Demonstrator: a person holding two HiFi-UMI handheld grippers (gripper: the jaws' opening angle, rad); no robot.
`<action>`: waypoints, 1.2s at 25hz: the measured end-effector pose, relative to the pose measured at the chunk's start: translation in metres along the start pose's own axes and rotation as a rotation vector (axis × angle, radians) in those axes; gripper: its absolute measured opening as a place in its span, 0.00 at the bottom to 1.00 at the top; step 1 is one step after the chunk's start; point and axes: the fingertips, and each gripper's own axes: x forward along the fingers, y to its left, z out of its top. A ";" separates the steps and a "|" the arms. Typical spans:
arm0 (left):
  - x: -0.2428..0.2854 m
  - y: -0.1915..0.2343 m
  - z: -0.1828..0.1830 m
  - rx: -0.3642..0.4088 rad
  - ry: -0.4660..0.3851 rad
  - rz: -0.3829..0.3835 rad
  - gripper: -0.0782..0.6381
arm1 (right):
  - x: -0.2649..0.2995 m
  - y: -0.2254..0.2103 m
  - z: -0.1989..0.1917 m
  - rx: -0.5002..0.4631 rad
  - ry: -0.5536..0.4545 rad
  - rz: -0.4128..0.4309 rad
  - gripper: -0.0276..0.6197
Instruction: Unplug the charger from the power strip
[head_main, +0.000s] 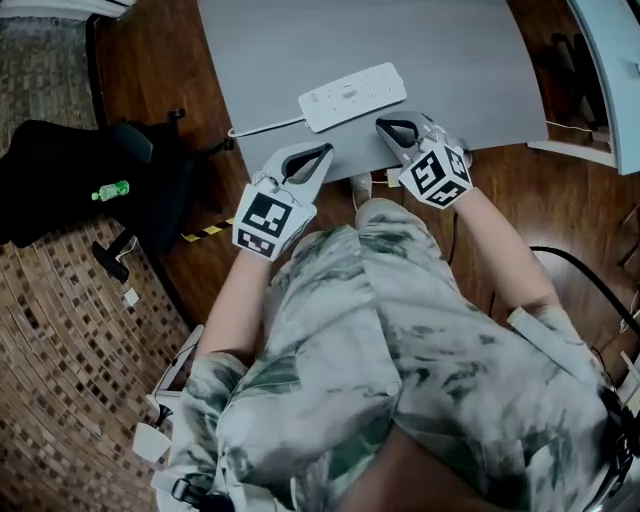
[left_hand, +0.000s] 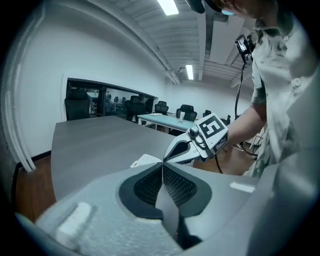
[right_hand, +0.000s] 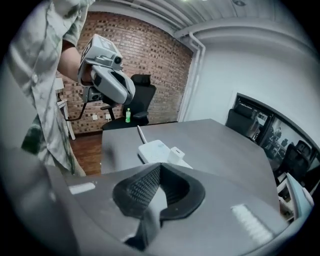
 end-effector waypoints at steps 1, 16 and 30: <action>0.010 0.006 -0.001 0.014 0.021 0.006 0.15 | 0.007 -0.007 -0.003 0.001 0.005 0.003 0.05; 0.118 0.046 -0.029 0.283 0.314 -0.049 0.32 | 0.044 -0.030 -0.019 0.001 0.077 0.034 0.04; 0.129 0.039 -0.029 0.346 0.363 -0.124 0.25 | 0.032 -0.031 -0.008 0.058 0.050 0.066 0.04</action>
